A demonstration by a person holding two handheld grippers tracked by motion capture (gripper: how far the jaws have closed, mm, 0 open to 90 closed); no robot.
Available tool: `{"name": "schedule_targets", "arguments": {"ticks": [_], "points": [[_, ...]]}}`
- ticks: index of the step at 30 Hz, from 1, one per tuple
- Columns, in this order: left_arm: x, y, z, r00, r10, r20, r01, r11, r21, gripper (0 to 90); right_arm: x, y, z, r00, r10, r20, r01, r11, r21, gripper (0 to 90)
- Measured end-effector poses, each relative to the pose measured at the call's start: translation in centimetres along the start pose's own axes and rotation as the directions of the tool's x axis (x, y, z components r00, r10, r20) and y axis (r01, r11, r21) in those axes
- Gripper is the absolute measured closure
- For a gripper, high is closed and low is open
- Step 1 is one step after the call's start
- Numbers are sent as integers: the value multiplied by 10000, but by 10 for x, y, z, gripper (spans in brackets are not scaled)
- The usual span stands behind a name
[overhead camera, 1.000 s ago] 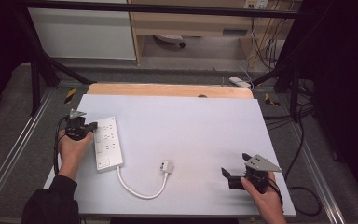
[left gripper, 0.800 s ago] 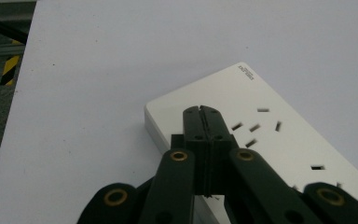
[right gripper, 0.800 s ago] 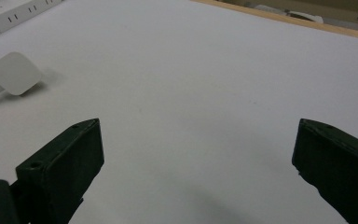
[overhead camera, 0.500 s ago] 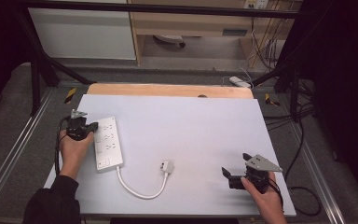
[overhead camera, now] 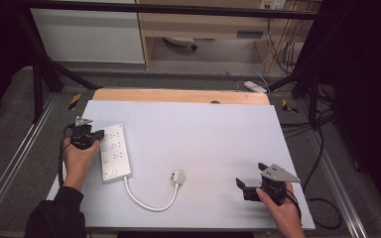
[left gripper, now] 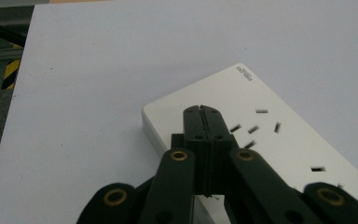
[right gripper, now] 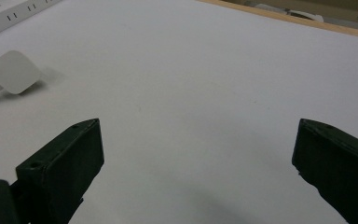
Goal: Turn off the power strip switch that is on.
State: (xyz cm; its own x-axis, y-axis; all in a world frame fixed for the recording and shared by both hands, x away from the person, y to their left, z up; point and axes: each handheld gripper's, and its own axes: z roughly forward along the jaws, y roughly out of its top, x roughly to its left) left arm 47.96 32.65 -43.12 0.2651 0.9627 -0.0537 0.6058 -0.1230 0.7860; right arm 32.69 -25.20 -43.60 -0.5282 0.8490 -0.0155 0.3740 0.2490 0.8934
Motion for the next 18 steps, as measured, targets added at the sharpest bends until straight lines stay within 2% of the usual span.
{"name": "schedule_targets", "arguments": {"ticks": [18], "points": [[2,-1,0,9999,-13,112,15,9999,-107,900,0,0,0,10000,3,-16,-3,10000,56,26]]}}
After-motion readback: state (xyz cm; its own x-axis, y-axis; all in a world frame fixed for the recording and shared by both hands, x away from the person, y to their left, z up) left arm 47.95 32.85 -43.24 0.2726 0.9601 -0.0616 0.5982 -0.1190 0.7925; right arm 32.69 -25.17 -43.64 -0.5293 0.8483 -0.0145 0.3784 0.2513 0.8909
